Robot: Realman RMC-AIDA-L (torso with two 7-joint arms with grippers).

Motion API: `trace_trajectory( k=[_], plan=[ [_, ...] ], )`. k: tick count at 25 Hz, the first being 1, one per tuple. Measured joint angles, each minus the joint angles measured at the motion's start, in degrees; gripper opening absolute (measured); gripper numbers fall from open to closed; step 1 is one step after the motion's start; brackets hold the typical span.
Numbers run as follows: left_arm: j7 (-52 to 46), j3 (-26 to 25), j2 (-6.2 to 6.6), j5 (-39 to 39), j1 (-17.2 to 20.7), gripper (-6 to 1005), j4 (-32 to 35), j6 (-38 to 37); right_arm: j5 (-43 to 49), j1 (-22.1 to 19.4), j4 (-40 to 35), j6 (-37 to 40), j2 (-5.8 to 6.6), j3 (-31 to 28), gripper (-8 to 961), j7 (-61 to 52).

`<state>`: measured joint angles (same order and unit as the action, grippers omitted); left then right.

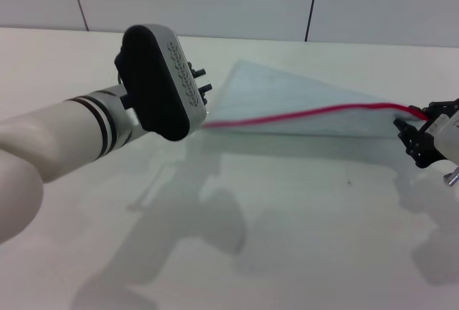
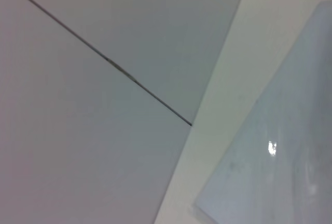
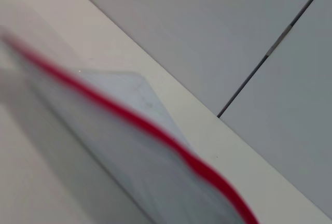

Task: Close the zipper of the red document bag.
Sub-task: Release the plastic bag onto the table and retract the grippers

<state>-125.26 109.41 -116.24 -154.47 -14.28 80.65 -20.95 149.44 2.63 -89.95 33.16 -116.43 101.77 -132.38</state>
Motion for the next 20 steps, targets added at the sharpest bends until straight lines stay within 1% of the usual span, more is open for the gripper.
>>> trace_trajectory(
  k=[2,6,10,15,16,18,20],
  plan=[
    [-1.75,-0.48,-0.01,0.05,-0.07,152,0.27,0.08,-0.01,0.01,0.04,-0.28,-0.01,-0.08,158,-0.4],
    [-5.08,-1.21,-0.01,0.1,0.1,292,1.23,0.34,0.18,0.01,0.14,-0.91,-0.02,0.0,269,-1.34],
    [-6.74,-0.71,0.09,0.17,1.6,458,2.32,3.08,-0.1,-0.48,0.35,-2.04,-0.02,0.13,380,-1.37],
    [-7.47,0.91,-0.02,2.72,5.19,615,2.99,12.0,-0.2,-1.34,0.51,-3.8,-0.08,-0.44,585,-2.45],
    [-7.52,1.04,-0.02,3.23,5.69,645,3.11,13.11,-0.21,-1.48,0.56,-4.33,-0.1,-0.68,590,-3.28],
    [-7.6,1.47,-0.02,5.92,7.74,703,3.47,18.42,-0.21,-1.98,0.68,-6.06,-0.11,-1.08,600,-5.08],
    [-7.62,1.81,-0.03,9.68,9.29,752,3.52,24.09,-0.21,-3.03,0.81,-9.7,-0.14,-1.01,611,-7.23]
  ],
)
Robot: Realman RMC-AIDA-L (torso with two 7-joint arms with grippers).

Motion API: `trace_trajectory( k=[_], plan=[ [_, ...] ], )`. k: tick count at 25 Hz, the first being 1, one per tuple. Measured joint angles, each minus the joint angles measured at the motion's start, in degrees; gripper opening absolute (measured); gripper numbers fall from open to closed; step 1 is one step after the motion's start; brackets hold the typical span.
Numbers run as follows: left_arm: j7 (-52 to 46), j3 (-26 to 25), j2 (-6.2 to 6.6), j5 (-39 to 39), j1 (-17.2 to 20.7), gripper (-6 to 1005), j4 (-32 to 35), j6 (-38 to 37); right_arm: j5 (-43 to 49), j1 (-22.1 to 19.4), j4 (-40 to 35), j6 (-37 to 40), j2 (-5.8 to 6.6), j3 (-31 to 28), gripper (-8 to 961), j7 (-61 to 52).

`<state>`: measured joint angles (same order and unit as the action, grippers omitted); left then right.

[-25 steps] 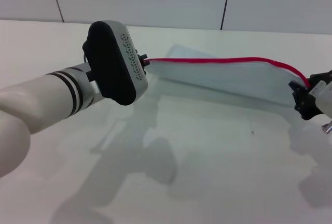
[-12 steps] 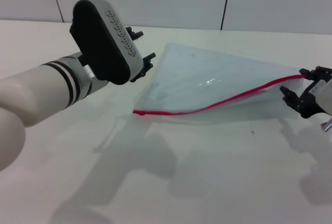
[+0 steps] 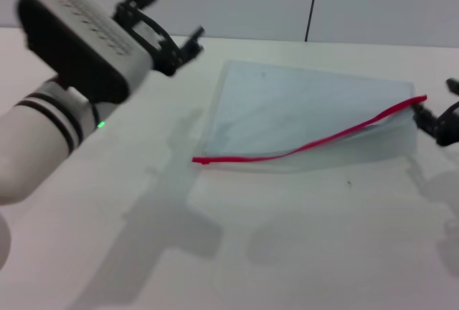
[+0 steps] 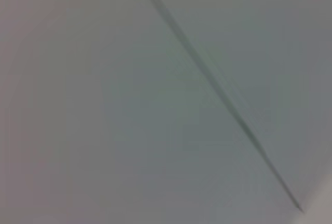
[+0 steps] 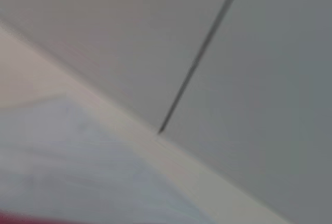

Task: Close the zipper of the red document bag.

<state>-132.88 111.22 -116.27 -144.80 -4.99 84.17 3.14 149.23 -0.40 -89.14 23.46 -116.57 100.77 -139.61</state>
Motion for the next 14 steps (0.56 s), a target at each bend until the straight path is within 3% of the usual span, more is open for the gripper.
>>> trace_trajectory(
  k=[4,14],
  plan=[
    [-0.12,1.07,0.01,7.53,1.65,831,-0.8,8.32,-0.01,-2.36,0.03,-9.88,-0.06,2.56,616,-5.49],
    [-0.49,8.91,-0.03,16.56,1.96,831,-6.33,29.15,-5.32,-3.08,3.98,-28.91,0.1,10.2,616,-9.36]
  ],
)
